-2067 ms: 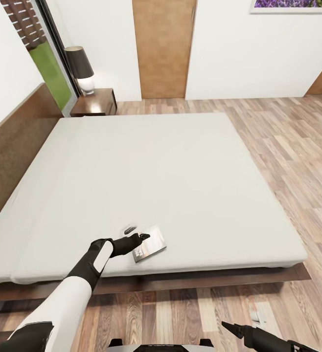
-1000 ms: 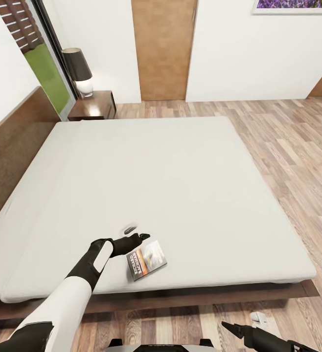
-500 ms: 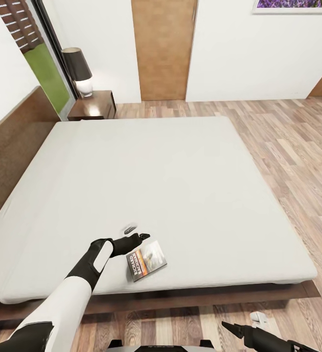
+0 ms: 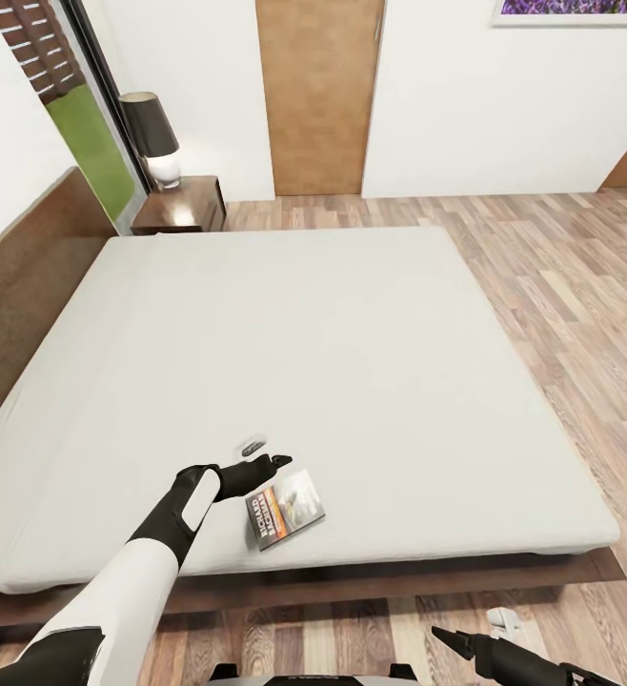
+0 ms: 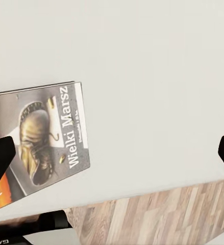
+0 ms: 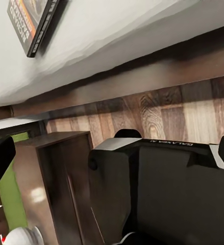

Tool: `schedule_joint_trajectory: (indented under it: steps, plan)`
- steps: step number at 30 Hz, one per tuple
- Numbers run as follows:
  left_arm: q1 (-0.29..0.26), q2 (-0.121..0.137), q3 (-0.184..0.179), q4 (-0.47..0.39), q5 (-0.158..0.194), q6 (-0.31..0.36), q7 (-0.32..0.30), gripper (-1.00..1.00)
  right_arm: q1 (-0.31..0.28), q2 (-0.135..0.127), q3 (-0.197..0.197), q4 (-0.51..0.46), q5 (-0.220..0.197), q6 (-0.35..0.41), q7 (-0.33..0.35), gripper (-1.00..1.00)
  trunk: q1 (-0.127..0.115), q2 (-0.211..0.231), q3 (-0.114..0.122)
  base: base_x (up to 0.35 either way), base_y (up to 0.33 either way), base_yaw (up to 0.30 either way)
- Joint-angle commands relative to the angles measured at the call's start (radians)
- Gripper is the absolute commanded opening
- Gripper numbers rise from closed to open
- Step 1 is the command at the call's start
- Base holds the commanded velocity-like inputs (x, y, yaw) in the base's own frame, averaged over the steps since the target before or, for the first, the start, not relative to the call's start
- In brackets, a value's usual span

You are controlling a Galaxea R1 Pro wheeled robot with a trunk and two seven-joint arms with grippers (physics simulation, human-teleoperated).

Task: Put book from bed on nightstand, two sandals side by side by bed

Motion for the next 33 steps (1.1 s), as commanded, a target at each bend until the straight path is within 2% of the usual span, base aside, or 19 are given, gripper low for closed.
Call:
schedule_joint_trajectory:
  steps: [1,28,30,31,33]
  plan:
    - [-0.001,-0.001,0.007,-0.001,0.002,0.009,-0.002,1.0,-0.001,0.001,-0.008,-0.001,0.009,0.009,0.007,1.0,0.004,-0.009,-0.004,0.0,0.0,0.0]
    - [-0.001,-0.001,0.008,-0.001,0.002,0.009,-0.002,1.0,-0.001,0.001,-0.007,-0.002,0.012,0.009,0.008,1.0,0.108,-0.198,-0.089,0.0,0.0,0.0]
    - [-0.001,-0.001,0.008,-0.001,0.002,0.009,-0.002,1.0,-0.001,0.001,-0.006,-0.002,0.03,0.009,0.01,1.0,0.115,-0.212,-0.095,0.0,0.0,0.0]
    - [-0.001,-0.001,0.008,-0.001,0.002,0.009,-0.002,1.0,-0.001,0.001,-0.006,-0.002,0.054,0.009,0.012,1.0,0.119,-0.219,-0.098,0.0,0.0,0.0]
    - [-0.001,-0.001,0.008,-0.001,0.002,0.009,-0.002,1.0,-0.001,0.002,-0.006,-0.002,0.133,0.009,0.016,1.0,0.127,-0.233,-0.105,0.0,0.0,0.0]
